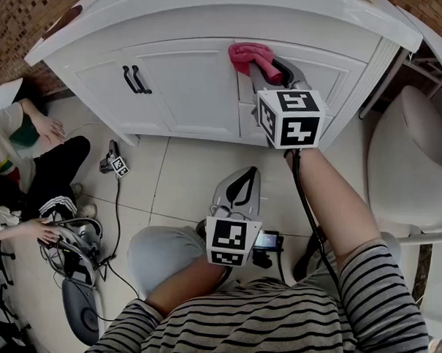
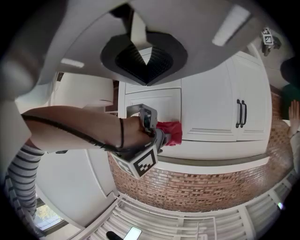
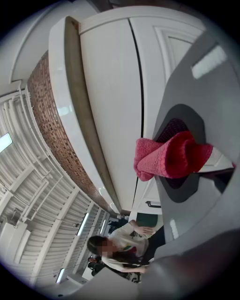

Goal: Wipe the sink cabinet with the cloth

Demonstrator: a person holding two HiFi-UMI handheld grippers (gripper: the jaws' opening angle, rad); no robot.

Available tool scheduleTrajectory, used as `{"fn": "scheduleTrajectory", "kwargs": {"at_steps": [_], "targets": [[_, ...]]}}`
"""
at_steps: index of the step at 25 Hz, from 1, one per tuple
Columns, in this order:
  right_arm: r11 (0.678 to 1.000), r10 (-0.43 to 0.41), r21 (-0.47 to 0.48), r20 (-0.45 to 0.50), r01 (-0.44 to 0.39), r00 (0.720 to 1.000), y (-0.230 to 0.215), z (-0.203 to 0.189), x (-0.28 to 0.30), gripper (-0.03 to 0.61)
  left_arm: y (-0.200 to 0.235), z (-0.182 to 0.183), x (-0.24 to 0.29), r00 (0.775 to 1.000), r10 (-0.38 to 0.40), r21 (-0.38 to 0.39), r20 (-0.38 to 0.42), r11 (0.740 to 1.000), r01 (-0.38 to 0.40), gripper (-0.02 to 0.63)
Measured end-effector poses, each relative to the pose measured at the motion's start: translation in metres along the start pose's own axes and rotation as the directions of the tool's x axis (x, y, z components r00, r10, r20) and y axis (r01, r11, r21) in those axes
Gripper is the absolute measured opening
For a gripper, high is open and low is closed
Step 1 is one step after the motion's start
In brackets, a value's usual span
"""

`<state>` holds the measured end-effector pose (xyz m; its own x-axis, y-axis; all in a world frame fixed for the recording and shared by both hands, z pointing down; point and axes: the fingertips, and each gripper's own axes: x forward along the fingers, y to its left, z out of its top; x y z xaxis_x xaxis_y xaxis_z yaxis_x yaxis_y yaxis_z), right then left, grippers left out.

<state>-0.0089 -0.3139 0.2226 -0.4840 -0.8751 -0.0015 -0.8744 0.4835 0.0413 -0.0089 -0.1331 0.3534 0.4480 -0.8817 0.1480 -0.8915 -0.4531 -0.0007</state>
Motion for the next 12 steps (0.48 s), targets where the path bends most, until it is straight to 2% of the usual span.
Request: {"fn": "scheduleTrajectory", "kwargs": {"at_steps": [3,7,10,12], "targets": [[0.998,-0.056,0.021,-0.001,0.056,0.998,-0.026,-0.007,-0.007,0.098,0.000,-0.003,-0.002,1.000,-0.020,0.001,-0.013,1.000,0.020,0.000],[0.980,-0.178,0.089,0.009,0.176,0.984,-0.089,-0.011,-0.049,0.100,0.001,-0.011,0.000,0.999,-0.040,-0.017,-0.035,0.999,0.040,0.000],[0.946,-0.306,0.111,0.006,0.304,0.952,-0.149,-0.015,-0.092,0.100,0.001,-0.012,0.000,0.998,-0.047,-0.026,-0.037,0.999,0.046,0.000],[0.906,-0.407,0.126,-0.007,0.405,0.913,-0.189,-0.019,-0.119,0.104,0.003,-0.012,0.000,0.998,-0.043,-0.027,-0.036,0.999,0.042,0.000]]}}
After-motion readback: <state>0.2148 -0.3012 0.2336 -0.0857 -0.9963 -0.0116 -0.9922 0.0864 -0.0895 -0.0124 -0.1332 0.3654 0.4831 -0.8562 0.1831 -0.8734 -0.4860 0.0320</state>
